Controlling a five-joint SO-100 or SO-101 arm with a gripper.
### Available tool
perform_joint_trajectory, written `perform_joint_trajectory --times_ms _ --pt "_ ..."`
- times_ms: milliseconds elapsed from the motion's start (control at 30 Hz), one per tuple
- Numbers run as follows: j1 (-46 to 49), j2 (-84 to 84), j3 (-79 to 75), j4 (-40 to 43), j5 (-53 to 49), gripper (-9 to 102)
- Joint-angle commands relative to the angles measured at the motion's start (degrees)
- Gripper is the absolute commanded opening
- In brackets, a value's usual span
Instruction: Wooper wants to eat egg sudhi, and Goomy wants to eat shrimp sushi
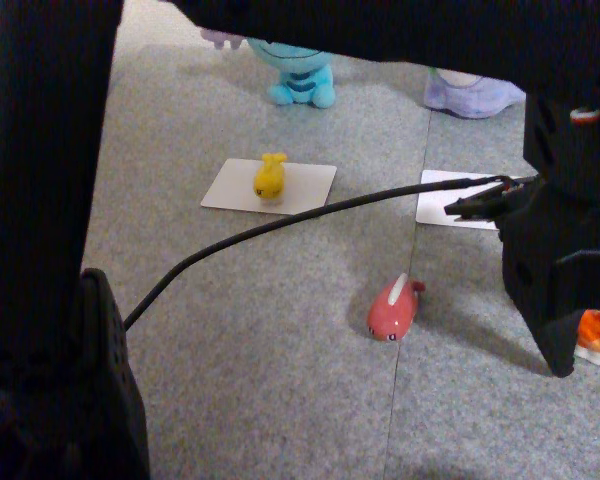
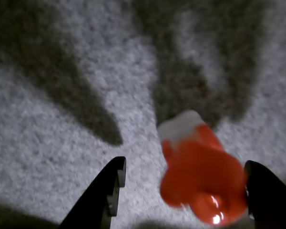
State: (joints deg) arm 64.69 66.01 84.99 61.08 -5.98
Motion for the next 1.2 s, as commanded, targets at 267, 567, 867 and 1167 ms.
perform_joint_trajectory --times_ms 267,567,867,1167 --pt "0.00 0.00 -2.02 -0.62 0.44 11" --pt "2.20 0.35 -2.02 -0.62 4.75 6" --pt "-1.76 1.14 -2.02 0.62 18.28 3" --pt "-14.33 10.02 -2.02 5.36 37.79 4"
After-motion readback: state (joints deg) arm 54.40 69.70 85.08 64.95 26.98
